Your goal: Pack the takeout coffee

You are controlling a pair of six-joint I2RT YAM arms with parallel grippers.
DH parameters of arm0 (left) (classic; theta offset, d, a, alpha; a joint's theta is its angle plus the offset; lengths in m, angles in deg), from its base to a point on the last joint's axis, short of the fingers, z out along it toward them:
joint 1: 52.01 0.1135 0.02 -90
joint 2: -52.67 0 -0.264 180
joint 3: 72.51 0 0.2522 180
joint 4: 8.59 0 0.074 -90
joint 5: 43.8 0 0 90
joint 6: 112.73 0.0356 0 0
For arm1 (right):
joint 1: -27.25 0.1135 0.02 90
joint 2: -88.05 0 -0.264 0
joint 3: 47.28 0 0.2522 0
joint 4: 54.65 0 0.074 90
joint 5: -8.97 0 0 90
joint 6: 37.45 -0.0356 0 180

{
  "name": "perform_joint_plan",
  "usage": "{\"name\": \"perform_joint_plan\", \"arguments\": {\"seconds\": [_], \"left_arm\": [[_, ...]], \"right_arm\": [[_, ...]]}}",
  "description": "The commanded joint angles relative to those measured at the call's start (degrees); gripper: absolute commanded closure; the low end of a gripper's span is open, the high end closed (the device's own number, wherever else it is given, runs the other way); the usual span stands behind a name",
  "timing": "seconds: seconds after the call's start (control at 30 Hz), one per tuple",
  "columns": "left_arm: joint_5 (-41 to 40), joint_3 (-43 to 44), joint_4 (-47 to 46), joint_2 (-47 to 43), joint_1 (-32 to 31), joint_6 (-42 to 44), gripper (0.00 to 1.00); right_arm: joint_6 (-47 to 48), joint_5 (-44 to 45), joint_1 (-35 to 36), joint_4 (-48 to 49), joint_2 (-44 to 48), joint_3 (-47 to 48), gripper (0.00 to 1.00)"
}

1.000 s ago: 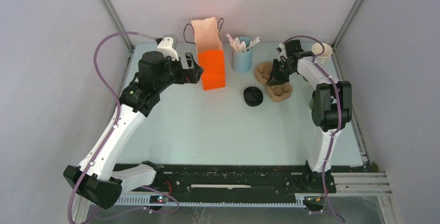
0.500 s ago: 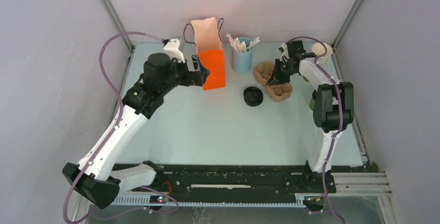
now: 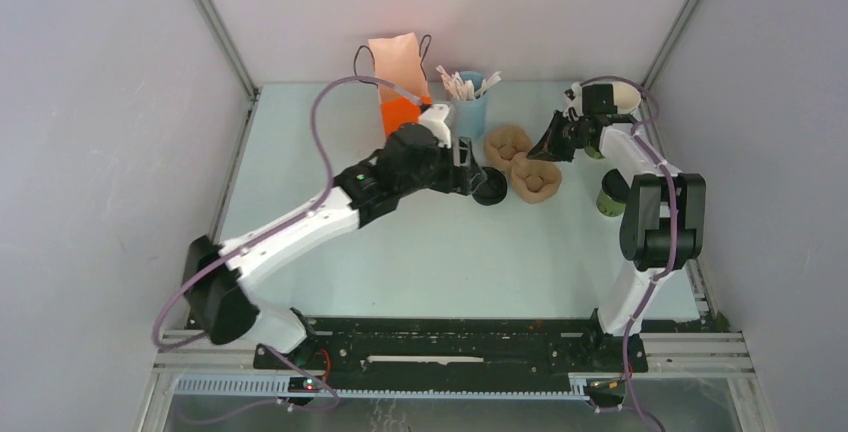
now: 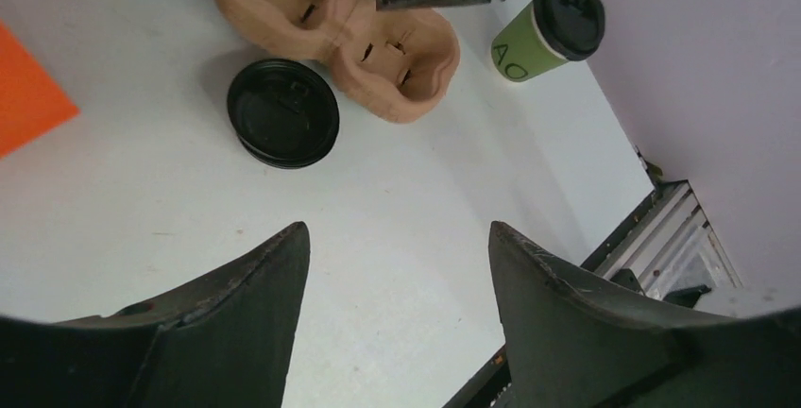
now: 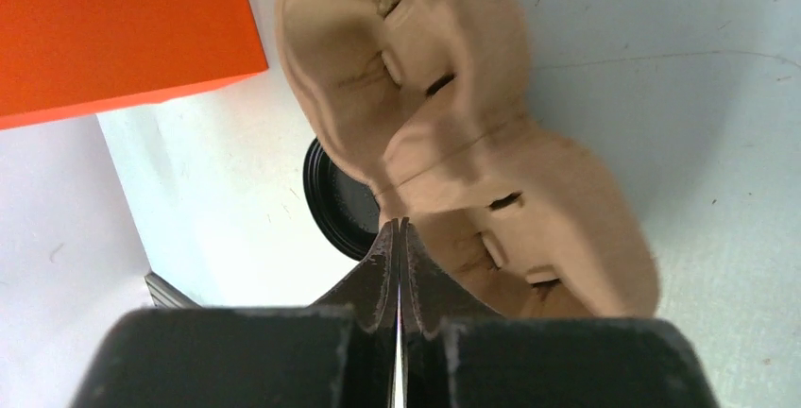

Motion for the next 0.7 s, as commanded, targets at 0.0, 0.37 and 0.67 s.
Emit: {"name": "perform_joint_plan", "arguments": {"seconds": [0.0, 0.37, 0.67], "left_arm": [[1.2, 5.5, -7.7, 7.5, -0.3, -6.5, 0.29], [-1.6, 9.7, -10.6, 19.6, 1.1, -10.4, 0.37], [-1.1, 7.2, -12.5, 21.5, 4.0, -12.8, 0.39]], "right_arm": [[-1.8, -0.6, 0.0, 3.4, 3.9, -0.1, 1.0], [5.9, 13.1, 7.7, -2.6, 4.5, 2.0, 0.57], [8.9, 26.4, 14.8, -8.8, 0.2, 7.5, 0.61]]}}
